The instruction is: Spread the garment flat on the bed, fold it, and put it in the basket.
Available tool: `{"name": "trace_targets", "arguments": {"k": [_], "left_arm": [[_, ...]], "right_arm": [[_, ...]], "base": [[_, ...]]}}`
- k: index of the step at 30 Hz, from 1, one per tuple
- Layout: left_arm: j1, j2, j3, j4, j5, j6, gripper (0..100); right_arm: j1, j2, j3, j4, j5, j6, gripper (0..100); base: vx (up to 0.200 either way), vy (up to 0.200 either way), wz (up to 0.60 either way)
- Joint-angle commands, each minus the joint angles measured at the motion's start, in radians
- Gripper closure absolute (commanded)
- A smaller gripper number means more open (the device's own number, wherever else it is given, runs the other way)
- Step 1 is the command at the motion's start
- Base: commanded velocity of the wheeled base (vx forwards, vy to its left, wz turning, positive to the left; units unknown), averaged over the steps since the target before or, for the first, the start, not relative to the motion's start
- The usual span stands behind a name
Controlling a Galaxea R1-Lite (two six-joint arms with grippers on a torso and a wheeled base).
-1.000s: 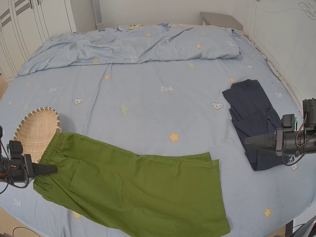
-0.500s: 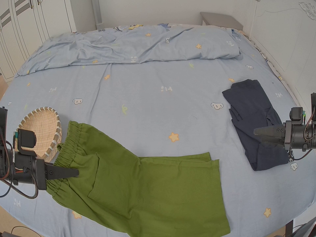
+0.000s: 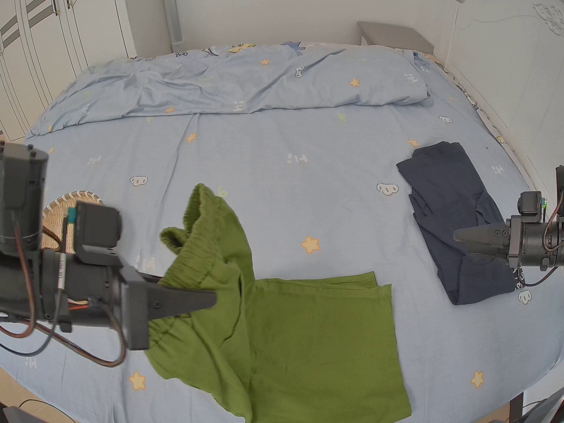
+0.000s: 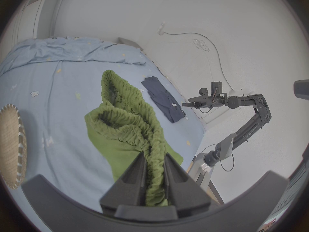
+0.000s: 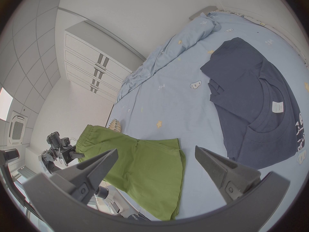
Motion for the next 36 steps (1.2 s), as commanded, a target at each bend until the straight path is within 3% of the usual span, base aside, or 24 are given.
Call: {"name": "trace_targets", "arguments": {"k": [1, 6, 27, 33, 34, 36], "left_arm": [[-0.124, 0.152, -0.024, -0.077, 0.068, -0.047, 100], [-0.179, 0.223, -0.039, -0.097, 0.109, -0.057, 100], [-0.371, 0.363, -0.088, -0.246, 0.114, -0.065, 100], [-0.404, 0.45, -0.088, -0.312, 0.141, -0.111, 100], [-0.406, 0.461, -0.088, -0.321, 0.152, -0.111, 0], [-0.408, 0.472, -0.088, -0.33, 0.164, -0.114, 0]], "right_arm": [[-0.002, 0.009, 0.005, 0.0, 0.0, -0.005, 0], [-0.002, 0.012, 0.005, 0.0, 0.0, -0.005, 0], [0.002, 0.066, 0.012, -0.008, 0.002, -0.009, 0], [0.002, 0.076, 0.015, -0.01, 0.002, -0.009, 0], [0.002, 0.076, 0.015, -0.01, 0.002, -0.009, 0], [0.002, 0.076, 0.015, -0.01, 0.002, -0.009, 0]], "base": [[0.0, 0.0, 0.0], [0.0, 0.0, 0.0], [0.0, 0.0, 0.0], [0.0, 0.0, 0.0], [0.0, 0.0, 0.0], [0.0, 0.0, 0.0]]}}
